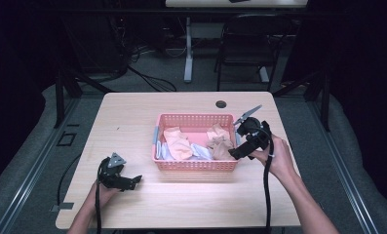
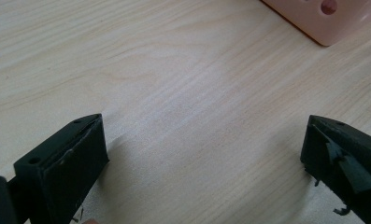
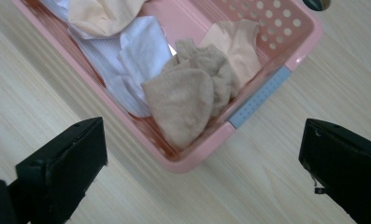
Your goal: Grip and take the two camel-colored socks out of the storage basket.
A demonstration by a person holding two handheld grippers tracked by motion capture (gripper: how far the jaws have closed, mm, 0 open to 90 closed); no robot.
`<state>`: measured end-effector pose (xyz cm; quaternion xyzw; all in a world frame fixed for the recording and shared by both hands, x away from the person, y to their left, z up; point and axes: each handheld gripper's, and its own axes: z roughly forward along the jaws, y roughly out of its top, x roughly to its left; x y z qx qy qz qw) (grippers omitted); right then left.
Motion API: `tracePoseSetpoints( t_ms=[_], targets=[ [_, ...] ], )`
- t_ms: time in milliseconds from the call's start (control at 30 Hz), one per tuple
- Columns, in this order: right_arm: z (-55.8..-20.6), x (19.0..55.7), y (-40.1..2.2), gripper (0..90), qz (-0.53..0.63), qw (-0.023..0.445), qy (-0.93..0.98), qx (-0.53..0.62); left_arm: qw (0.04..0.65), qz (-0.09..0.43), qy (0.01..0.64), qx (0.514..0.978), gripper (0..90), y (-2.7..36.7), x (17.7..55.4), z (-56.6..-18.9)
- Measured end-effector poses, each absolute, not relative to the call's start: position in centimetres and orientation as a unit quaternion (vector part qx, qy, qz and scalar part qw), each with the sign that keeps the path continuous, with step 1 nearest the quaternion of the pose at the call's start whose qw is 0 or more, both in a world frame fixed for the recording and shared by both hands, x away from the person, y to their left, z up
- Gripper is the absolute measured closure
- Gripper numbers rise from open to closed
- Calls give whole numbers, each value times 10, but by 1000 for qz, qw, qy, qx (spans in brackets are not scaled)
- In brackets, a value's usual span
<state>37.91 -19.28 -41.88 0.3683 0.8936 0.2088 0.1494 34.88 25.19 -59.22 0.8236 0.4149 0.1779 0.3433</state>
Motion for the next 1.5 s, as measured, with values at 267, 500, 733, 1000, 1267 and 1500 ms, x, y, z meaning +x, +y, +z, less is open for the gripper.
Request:
tracePoseSetpoints(
  t_ms=[267, 500, 733, 1000, 1267, 1500],
  targets=[
    [-431, 398, -171, 3, 201, 128, 902, 360, 343, 178, 414, 824, 2, 252, 349, -592],
    [-446, 416, -158, 2, 182, 105, 910, 358, 343, 178, 414, 824, 2, 252, 349, -592],
    [-461, 431, -147, 8, 161, 88, 915, 359, 344, 177, 415, 824, 2, 252, 349, -592],
    [-484, 446, -139, 46, 123, 81, 919, 366, 345, 177, 415, 823, 2, 252, 349, -592],
    [-500, 453, -135, 142, 88, 77, 921, 372, 345, 176, 415, 823, 3, 252, 349, -592],
    [-509, 458, -135, 315, 61, 71, 919, 382, 345, 176, 415, 823, 3, 252, 349, -592]
  ],
)
